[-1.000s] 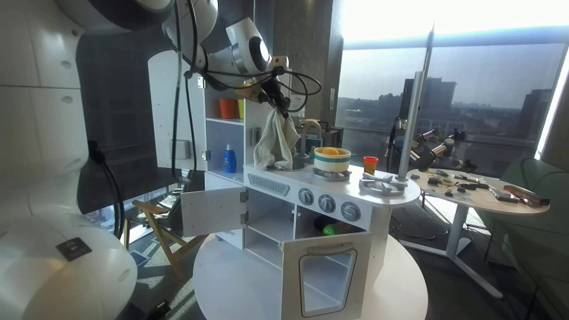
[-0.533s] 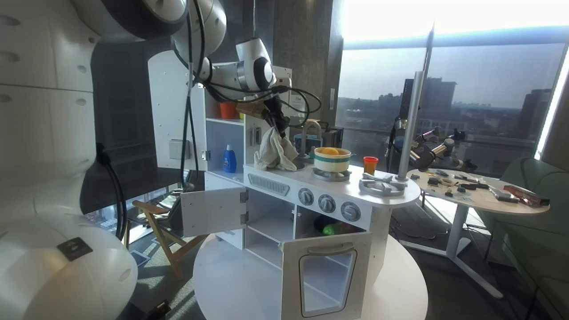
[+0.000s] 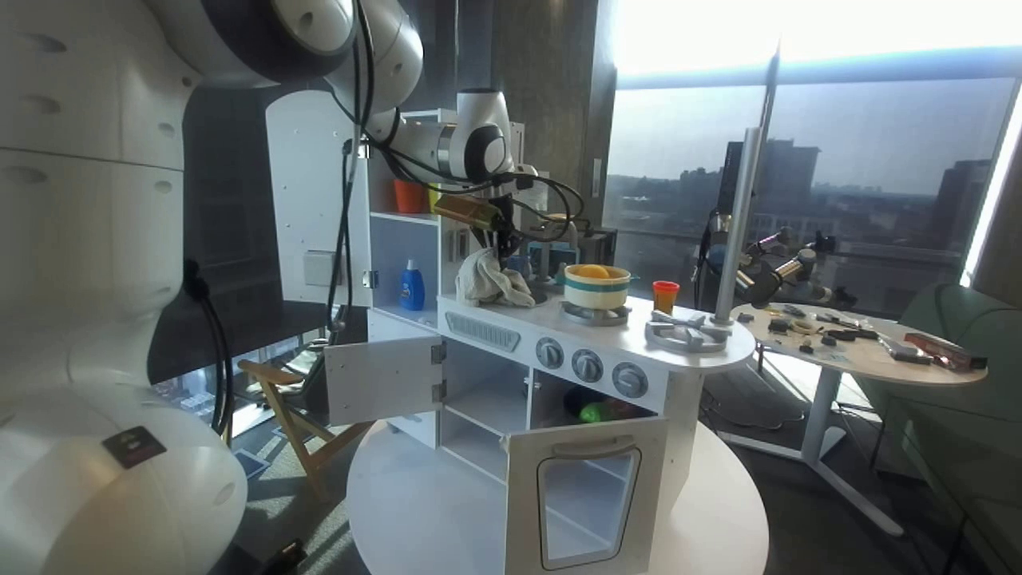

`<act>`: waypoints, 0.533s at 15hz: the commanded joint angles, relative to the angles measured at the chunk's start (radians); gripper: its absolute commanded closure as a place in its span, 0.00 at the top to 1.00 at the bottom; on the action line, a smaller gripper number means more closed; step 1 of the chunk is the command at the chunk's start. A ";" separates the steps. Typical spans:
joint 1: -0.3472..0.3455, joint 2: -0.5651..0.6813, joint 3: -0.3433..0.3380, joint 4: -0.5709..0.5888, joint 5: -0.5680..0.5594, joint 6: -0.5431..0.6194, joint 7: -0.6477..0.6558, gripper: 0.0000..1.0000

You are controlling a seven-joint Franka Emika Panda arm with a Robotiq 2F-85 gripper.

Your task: Use the towel to wipe the sink.

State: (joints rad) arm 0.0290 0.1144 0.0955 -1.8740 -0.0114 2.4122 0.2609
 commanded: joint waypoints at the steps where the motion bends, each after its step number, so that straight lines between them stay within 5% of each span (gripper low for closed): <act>1: 0.007 0.024 -0.030 0.036 0.005 -0.036 -0.046 0.05; 2: 0.009 0.025 -0.033 0.035 0.006 -0.030 -0.047 0.30; 3: 0.010 0.025 -0.035 0.035 0.007 -0.020 -0.050 0.31; 8: 0.026 -0.045 -0.032 0.033 0.000 0.004 -0.005 0.67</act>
State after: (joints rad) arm 0.0363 0.1208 0.0721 -1.8527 -0.0118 2.4228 0.2345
